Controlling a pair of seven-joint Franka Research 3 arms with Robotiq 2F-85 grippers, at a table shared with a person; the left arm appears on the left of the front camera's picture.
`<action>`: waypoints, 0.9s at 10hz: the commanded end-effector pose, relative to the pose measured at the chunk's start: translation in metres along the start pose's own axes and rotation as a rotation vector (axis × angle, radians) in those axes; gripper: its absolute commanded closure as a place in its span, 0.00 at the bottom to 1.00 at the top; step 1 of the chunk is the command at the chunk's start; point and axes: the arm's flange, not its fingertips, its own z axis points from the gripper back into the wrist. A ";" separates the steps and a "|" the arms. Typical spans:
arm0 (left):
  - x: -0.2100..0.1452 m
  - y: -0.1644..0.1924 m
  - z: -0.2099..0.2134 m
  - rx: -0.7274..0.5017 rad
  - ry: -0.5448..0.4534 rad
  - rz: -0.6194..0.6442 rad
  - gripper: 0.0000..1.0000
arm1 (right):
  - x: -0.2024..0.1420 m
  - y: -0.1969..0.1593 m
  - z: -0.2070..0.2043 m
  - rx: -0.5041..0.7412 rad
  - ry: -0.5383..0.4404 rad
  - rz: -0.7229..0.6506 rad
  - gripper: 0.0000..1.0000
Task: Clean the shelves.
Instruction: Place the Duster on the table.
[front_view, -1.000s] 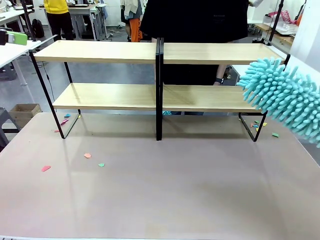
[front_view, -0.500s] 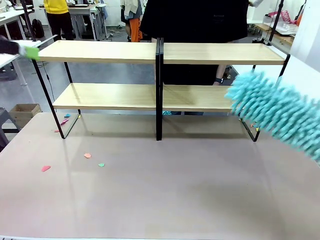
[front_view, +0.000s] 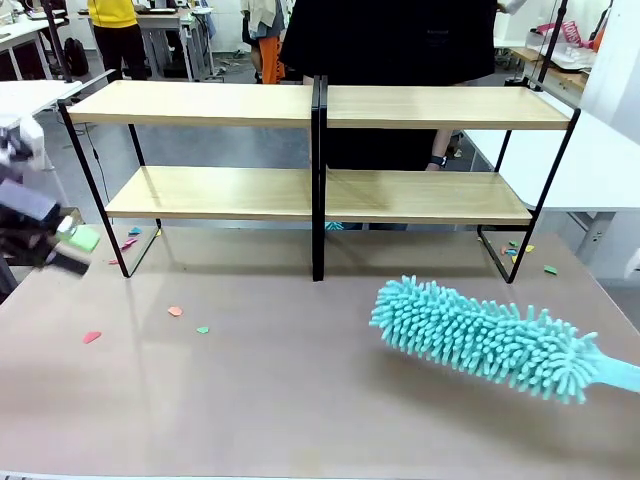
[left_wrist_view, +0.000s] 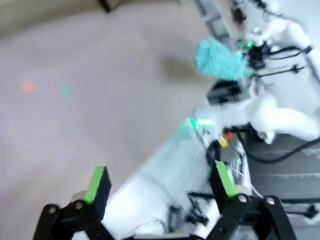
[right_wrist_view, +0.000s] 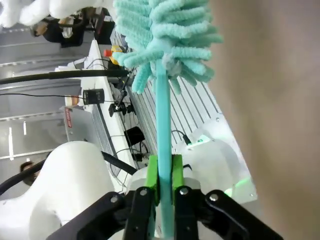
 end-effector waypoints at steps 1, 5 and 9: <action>-0.114 0.011 -0.077 -0.108 -0.024 0.211 0.00 | 0.028 -0.018 0.017 0.017 0.042 -0.041 0.88; -0.170 0.081 -0.108 -0.191 -0.346 0.387 0.00 | 0.041 -0.037 0.011 0.028 0.068 -0.098 0.88; -0.021 0.091 0.006 -0.281 -0.205 0.390 0.00 | 0.041 -0.043 0.008 0.064 0.082 -0.136 0.88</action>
